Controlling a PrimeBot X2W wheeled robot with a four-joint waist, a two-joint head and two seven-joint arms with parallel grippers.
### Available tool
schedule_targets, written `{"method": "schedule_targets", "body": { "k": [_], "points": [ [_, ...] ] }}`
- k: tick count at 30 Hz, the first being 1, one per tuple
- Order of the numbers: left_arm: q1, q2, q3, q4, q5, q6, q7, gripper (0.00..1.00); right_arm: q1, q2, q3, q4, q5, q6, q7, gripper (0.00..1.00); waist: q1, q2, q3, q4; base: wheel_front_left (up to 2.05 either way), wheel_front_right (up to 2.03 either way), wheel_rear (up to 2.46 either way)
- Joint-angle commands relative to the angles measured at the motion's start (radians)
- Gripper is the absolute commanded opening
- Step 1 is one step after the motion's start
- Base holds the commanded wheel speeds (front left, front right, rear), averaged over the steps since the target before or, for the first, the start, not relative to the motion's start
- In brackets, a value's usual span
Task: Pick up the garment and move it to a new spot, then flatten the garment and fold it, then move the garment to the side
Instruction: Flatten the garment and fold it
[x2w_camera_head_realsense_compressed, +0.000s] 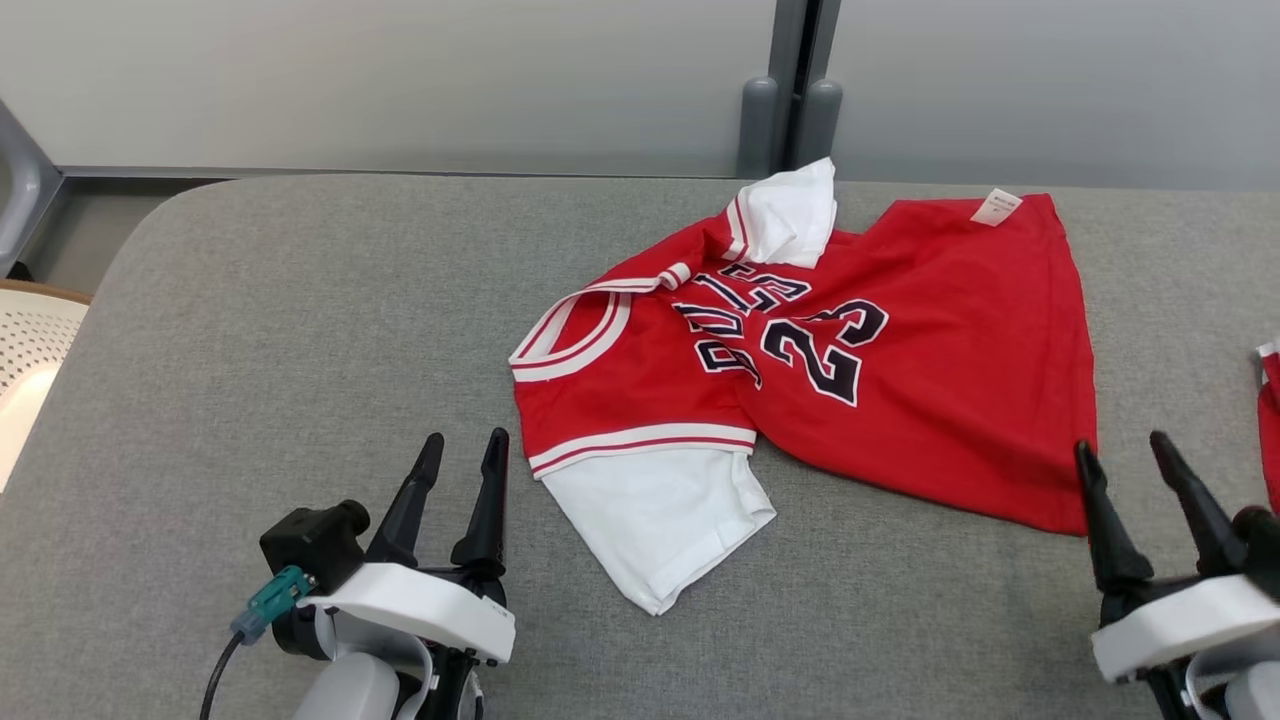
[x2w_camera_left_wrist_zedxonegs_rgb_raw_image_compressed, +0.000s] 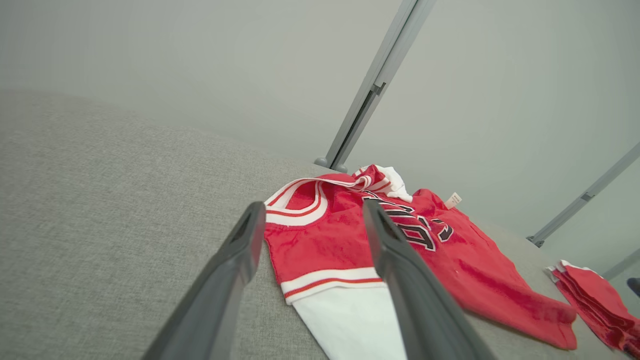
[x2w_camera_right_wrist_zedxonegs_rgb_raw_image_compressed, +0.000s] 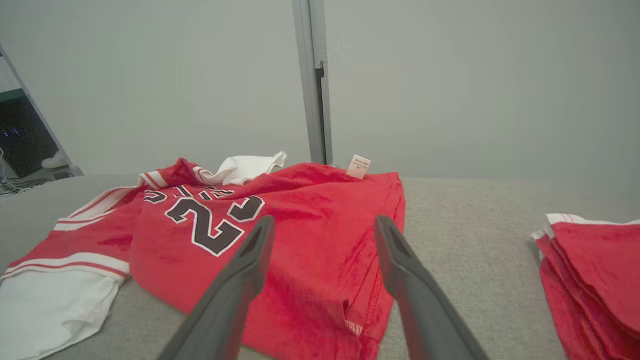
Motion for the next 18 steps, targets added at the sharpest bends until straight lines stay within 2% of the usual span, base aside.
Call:
{"method": "schedule_targets", "body": {
  "k": [1, 4, 10, 18],
  "points": [
    [0.004, 0.005, -0.001, 0.002, -0.002, -0.005, -0.001, 1.0, 0.014, 0.002, -0.004, -0.006, -0.016, 0.0, -0.008, 1.0, 0.0, -0.0001, 0.001, -0.007, 0.0, 0.0, 0.0],
    [-0.004, 0.005, -0.004, 0.005, -0.001, -0.006, -0.001, 1.0, 0.045, 0.028, -0.016, -0.011, -0.045, 0.0, -0.009, 1.0, 0.0, -0.0001, 0.008, -0.013, 0.0, 0.0, 0.0],
    [-0.018, 0.005, -0.011, 0.008, 0.001, -0.007, -0.001, 1.0, 0.047, 0.027, -0.038, 0.027, -0.104, 0.0, 0.033, 1.0, 0.0, -0.0001, 0.023, -0.01, 0.0, 0.0, 0.0],
    [-0.028, 0.004, -0.019, 0.017, -0.002, -0.008, -0.001, 1.0, 0.024, 0.027, -0.051, 0.103, -0.107, 0.0, 0.088, 1.0, 0.0, -0.0001, 0.049, 0.021, 0.0, 0.0, 0.0]
  ]
}}
